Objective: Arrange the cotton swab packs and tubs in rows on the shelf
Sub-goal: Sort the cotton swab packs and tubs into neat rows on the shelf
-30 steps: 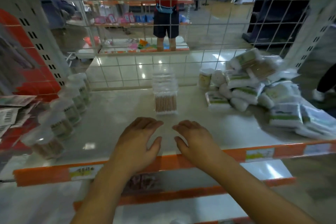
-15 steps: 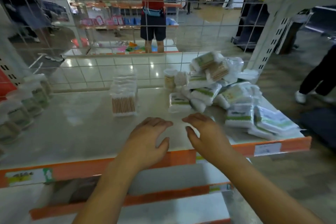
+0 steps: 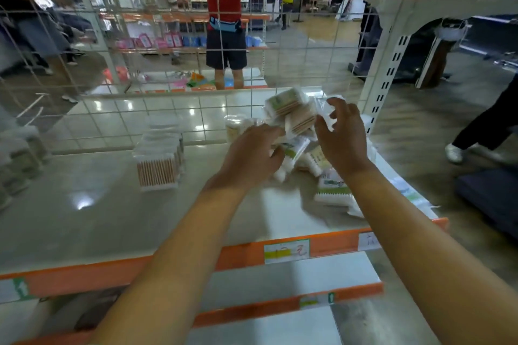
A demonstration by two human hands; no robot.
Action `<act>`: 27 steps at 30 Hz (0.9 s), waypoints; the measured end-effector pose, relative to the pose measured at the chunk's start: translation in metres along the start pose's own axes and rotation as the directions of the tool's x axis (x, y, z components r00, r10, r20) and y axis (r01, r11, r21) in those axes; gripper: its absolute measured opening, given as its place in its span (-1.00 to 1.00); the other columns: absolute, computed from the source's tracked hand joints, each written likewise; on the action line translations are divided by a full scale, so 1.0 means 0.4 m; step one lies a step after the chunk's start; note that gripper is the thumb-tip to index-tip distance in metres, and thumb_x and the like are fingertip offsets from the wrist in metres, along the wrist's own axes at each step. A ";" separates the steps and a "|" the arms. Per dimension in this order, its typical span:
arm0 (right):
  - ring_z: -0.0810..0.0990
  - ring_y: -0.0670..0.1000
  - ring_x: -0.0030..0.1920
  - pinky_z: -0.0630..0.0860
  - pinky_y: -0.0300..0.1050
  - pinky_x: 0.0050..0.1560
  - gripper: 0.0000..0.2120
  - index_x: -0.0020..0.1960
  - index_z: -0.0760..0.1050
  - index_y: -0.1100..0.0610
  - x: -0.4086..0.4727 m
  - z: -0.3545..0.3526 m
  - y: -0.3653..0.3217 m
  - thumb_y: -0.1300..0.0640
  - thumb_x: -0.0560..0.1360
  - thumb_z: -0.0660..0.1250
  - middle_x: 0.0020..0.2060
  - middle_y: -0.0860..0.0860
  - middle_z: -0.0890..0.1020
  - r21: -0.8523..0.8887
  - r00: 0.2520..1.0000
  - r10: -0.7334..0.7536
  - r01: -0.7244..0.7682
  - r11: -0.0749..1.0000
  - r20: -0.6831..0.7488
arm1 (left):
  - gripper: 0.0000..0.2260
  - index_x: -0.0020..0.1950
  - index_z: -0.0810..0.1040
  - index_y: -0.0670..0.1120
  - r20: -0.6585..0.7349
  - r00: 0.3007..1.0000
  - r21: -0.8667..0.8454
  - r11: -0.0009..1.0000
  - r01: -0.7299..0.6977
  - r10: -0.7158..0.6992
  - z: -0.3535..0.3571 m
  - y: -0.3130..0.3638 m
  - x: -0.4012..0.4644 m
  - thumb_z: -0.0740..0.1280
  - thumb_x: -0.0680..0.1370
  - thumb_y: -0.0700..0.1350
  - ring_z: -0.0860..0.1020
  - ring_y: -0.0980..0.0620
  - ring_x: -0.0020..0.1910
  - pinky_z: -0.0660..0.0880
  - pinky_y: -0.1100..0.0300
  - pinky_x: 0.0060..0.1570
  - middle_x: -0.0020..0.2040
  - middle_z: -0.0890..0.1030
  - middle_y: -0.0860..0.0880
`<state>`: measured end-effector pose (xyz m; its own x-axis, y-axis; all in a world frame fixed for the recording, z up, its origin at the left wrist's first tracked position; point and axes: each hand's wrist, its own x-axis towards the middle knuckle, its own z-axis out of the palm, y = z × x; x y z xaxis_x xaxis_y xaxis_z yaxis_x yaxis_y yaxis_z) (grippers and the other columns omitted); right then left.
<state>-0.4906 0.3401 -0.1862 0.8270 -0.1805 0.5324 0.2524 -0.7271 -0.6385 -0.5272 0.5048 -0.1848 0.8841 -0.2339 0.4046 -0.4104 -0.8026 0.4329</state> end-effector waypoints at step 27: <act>0.53 -0.01 -0.09 0.51 -0.39 -0.18 -0.55 0.28 0.37 0.20 -0.065 0.030 0.029 0.35 0.42 0.36 0.11 0.04 0.43 0.464 0.995 0.033 0.016 0.886 -0.097 | -0.59 0.35 0.37 -0.06 -0.092 0.971 -0.492 0.858 0.149 -0.221 0.071 -0.056 -0.031 0.33 0.51 -0.08 0.50 0.16 0.04 0.40 0.43 -0.07 0.09 0.53 0.05</act>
<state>-0.5031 0.3443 -0.2138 0.7825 -0.2675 0.5623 0.4696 -0.3394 -0.8150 -0.5225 0.5102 -0.2224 0.9286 0.0011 0.3710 -0.3301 -0.4537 0.8277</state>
